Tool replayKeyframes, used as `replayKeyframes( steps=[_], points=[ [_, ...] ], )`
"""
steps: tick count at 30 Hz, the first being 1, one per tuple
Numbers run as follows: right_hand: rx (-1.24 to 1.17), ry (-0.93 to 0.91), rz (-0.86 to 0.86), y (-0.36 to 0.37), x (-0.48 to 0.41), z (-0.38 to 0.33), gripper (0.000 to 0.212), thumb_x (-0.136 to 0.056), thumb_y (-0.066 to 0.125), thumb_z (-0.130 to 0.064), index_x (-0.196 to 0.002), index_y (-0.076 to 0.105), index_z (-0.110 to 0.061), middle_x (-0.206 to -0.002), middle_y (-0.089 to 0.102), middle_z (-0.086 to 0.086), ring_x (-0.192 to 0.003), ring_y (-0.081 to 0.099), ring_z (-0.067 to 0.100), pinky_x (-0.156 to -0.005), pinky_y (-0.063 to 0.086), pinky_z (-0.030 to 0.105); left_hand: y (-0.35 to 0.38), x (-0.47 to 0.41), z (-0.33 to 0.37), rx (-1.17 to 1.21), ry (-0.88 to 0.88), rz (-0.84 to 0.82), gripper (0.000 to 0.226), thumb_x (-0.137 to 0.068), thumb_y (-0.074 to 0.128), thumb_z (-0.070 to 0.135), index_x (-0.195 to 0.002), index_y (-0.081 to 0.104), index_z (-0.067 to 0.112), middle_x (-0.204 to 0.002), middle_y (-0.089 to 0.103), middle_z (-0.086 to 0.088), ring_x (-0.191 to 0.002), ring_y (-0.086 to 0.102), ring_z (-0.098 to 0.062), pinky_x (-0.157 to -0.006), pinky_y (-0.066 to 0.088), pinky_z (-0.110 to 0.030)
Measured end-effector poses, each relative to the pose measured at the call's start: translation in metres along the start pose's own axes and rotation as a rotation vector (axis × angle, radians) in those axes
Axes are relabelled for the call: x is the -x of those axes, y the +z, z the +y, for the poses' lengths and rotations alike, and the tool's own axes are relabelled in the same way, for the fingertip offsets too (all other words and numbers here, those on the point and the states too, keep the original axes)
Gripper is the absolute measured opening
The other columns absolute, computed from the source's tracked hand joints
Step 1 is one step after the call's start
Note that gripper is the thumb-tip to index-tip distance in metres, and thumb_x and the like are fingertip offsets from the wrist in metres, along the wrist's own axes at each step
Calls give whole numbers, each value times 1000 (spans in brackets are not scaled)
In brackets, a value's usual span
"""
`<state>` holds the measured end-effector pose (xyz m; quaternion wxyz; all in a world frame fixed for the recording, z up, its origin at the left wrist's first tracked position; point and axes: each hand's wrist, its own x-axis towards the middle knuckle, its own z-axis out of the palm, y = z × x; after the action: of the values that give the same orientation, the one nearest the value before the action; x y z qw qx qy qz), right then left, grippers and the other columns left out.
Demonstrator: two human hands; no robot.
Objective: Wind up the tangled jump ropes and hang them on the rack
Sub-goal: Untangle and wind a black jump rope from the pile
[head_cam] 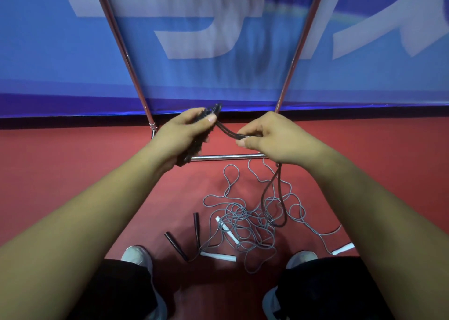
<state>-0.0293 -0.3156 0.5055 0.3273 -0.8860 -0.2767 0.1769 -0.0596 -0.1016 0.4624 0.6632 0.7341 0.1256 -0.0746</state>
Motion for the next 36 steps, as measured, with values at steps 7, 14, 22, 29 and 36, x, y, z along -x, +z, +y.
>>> replayKeyframes(
  steps=[7, 14, 22, 29, 36],
  points=[
    [-72, 72, -45, 10, -8, 10, 11, -92, 69, -18, -97, 78, -14, -64, 49, -2, -60, 38, 9, -60, 33, 26, -1, 1, 9, 514, -152, -194, 27, -92, 64, 43, -100, 54, 19, -78, 56, -9, -58, 51, -26, -56, 45, -30],
    [19, -7, -13, 5, -5, 3, 15, -94, 65, -17, -87, 74, -8, -53, 40, -5, -48, 35, 7, -47, 29, 17, -1, 1, 10, -138, 61, 28, 15, -94, 68, 20, -107, 60, 21, -75, 65, -2, -59, 56, -19, -60, 42, -31],
    [254, -53, 5, 13, -9, 3, 9, -88, 67, -21, -86, 76, -19, -69, 65, -1, -69, 59, 17, -68, 49, 35, 10, 2, -3, -1026, 383, -23, 46, -84, 75, 40, -125, 56, 31, -116, 68, 1, -109, 63, -26, -88, 50, -39],
    [224, -59, 130, 11, -10, 6, 14, -72, 81, -40, -78, 73, -29, -75, 70, -10, -76, 63, 11, -73, 53, 37, 13, 10, -1, -1102, 404, -249, 52, -68, 64, 81, -102, 57, 42, -71, 61, 14, -74, 60, -13, -67, 48, -34],
    [-246, -35, 217, -2, -12, 13, 15, -81, 80, -21, -79, 71, -10, -59, 59, -6, -55, 48, 4, -57, 40, 23, 13, 14, 4, -314, 382, -434, 22, -83, 80, 30, -101, 68, 31, -82, 63, 10, -72, 55, -6, -65, 47, -21]
  ],
)
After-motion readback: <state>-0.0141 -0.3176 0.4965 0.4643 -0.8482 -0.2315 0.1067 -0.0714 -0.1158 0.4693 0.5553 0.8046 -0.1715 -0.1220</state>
